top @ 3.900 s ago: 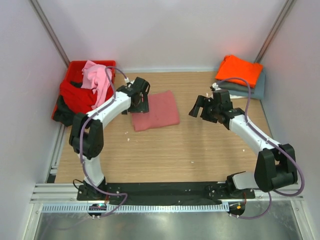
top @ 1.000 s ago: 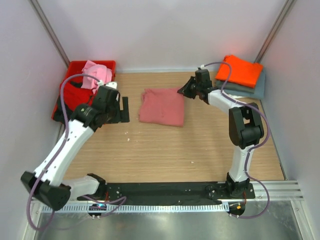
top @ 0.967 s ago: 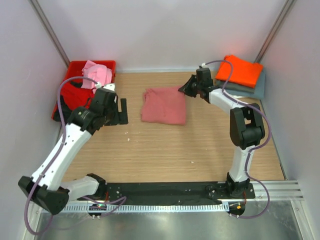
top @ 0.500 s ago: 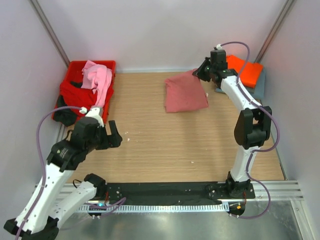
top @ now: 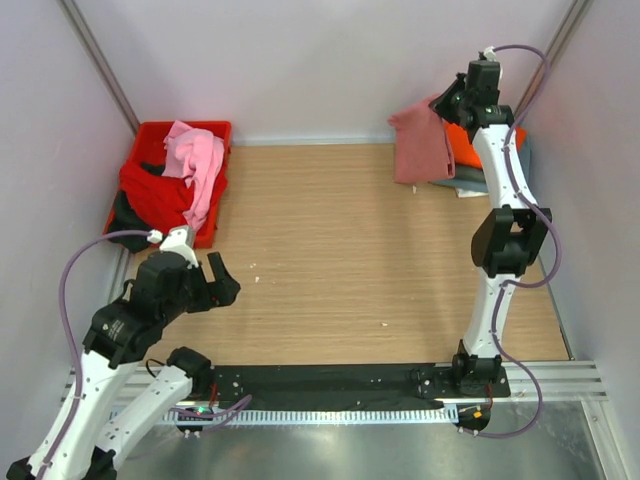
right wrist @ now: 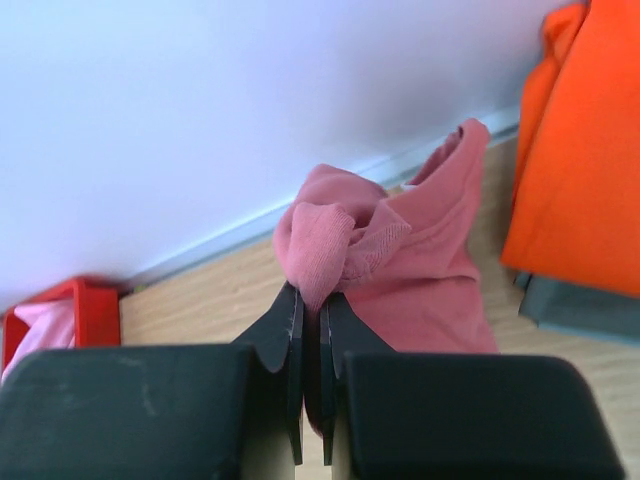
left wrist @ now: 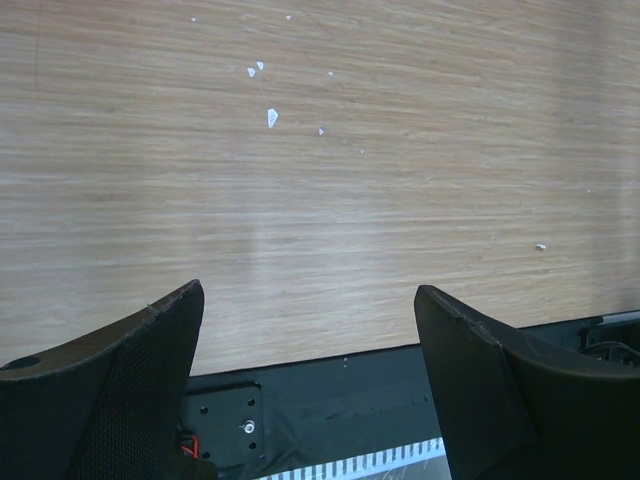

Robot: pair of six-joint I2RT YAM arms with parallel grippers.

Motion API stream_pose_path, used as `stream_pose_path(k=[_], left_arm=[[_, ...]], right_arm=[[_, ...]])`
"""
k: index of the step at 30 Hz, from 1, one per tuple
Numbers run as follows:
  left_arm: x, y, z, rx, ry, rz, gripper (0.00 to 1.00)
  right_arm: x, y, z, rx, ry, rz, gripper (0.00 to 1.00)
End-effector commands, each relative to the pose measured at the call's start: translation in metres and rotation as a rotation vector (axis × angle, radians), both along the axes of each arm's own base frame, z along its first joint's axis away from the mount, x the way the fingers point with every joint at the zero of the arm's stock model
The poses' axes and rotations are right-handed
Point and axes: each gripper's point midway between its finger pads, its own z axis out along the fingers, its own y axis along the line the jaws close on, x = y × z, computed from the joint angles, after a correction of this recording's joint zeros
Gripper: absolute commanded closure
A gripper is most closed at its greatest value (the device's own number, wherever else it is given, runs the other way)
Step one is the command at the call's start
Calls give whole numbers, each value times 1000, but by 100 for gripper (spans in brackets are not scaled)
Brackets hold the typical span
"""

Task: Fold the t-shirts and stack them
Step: Neatly place the folded tshirt to the corner

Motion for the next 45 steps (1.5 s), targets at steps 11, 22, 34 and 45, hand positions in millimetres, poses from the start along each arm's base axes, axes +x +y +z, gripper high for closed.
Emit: stream_pose_path(k=[11, 22, 34, 45], left_arm=[[7, 4, 1, -20, 5, 42, 15], [13, 8, -7, -17, 48, 64, 16], [14, 9, -8, -14, 55, 72, 16], [14, 9, -9, -11, 60, 75, 17]], right_arm=[[52, -37, 46, 27, -178, -62, 99], [39, -115, 116, 112, -345, -164, 99], [37, -175, 114, 183, -373, -218, 98], [29, -214, 76, 207, -287, -285, 98]])
